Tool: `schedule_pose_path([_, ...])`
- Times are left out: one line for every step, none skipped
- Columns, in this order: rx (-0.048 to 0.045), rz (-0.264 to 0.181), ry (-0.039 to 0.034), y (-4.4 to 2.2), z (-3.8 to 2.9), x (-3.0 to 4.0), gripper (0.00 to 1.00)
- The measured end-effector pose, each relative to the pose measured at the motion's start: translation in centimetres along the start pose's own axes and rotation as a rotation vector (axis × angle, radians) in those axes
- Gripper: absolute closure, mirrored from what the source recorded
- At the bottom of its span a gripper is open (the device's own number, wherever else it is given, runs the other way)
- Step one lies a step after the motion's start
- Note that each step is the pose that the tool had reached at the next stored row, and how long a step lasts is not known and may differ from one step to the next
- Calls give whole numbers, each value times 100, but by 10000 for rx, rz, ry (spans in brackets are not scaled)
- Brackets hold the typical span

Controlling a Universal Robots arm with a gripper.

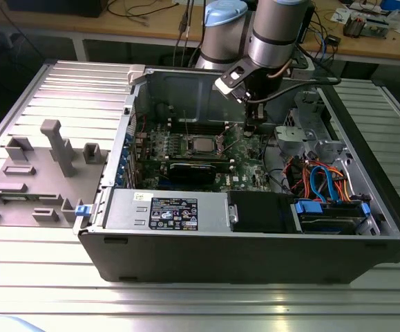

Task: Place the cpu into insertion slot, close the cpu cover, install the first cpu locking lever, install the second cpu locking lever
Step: 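Close the cpu cover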

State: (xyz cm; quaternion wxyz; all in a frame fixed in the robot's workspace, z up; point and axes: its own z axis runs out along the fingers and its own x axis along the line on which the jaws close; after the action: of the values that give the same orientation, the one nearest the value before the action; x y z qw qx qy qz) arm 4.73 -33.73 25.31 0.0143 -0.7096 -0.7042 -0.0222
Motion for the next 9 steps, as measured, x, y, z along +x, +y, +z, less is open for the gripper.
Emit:
schedule_pose_path([5,-1,21,-1,9,-1,89])
schedule_pose_path([7,-2,36,-6,14,-1,89])
schedule_pose_path([10,-3,52,-18,19,-3,89])
schedule_pose_path([12,-3,63,-25,23,-3,89])
schedule_pose_path([12,-4,71,-33,25,-3,89])
schedule_pose_path([13,-4,77,-45,28,-3,89])
schedule_pose_path([13,-4,81,-55,28,-4,89])
schedule_pose_path([13,-4,91,-66,30,-4,89])
schedule_pose_path([13,-3,102,-78,30,-4,89])
